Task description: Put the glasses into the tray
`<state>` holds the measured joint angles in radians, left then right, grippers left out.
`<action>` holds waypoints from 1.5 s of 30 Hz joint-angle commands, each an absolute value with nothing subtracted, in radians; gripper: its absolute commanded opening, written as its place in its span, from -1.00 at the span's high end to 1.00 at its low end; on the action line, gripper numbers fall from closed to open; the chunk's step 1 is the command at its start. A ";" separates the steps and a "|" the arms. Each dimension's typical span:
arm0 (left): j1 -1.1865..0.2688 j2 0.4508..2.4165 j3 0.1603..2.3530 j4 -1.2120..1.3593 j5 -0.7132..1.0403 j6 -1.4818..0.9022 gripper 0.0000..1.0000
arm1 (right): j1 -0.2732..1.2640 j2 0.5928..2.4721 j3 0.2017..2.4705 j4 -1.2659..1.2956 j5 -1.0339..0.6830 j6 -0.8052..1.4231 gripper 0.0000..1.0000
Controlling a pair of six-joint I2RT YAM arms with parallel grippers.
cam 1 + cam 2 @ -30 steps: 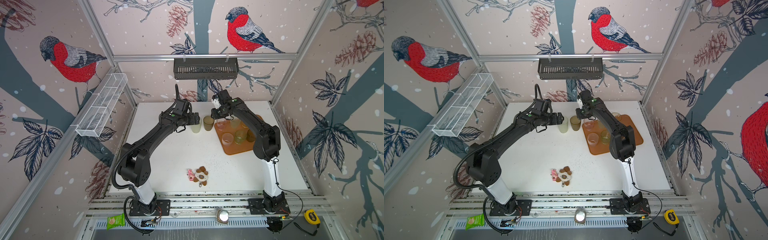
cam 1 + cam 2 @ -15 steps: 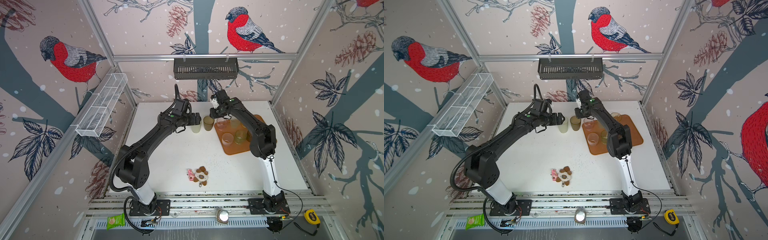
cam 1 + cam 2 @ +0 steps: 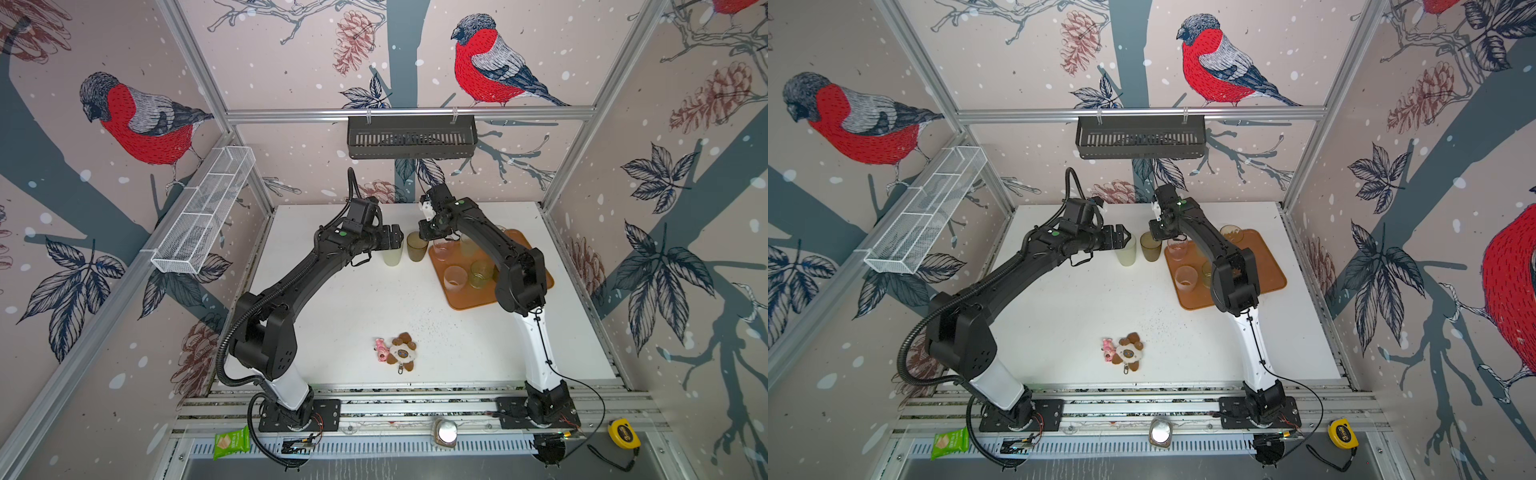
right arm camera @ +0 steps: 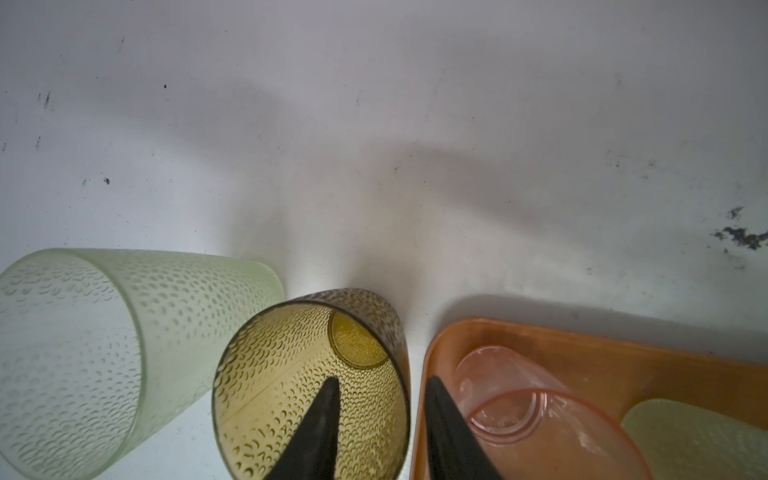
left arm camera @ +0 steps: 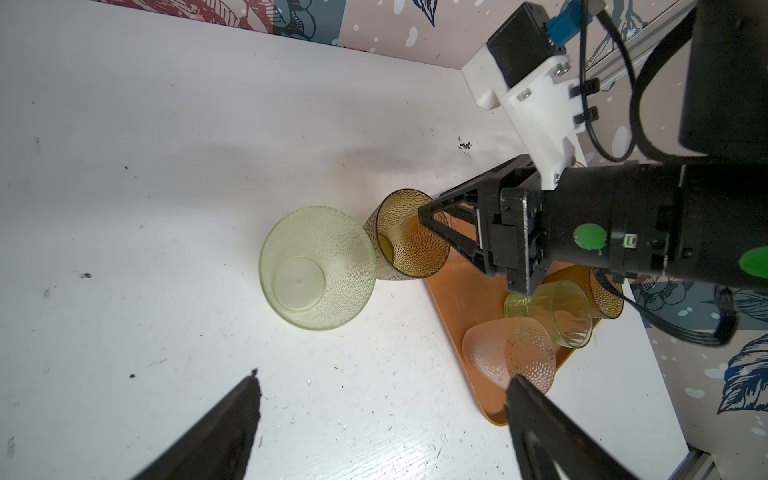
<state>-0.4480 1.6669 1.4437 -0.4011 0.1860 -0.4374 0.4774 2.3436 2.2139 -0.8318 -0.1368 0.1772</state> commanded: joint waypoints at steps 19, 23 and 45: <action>-0.446 1.613 1.413 -0.322 0.209 -0.446 -0.84 | 0.481 2.361 2.219 -0.825 -0.110 0.170 0.49; -0.446 1.608 1.408 -0.313 0.211 -0.447 -0.84 | 0.480 2.364 2.217 -0.825 -0.108 0.170 0.51; -0.445 1.588 1.388 -0.287 0.206 -0.457 -0.84 | 0.484 2.363 2.212 -0.821 -0.099 0.164 0.69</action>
<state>-0.4480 1.5974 1.3899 -0.3187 0.2062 -0.4477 0.4831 2.3634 2.2120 -0.8288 -0.1097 0.1768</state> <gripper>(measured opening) 0.922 0.156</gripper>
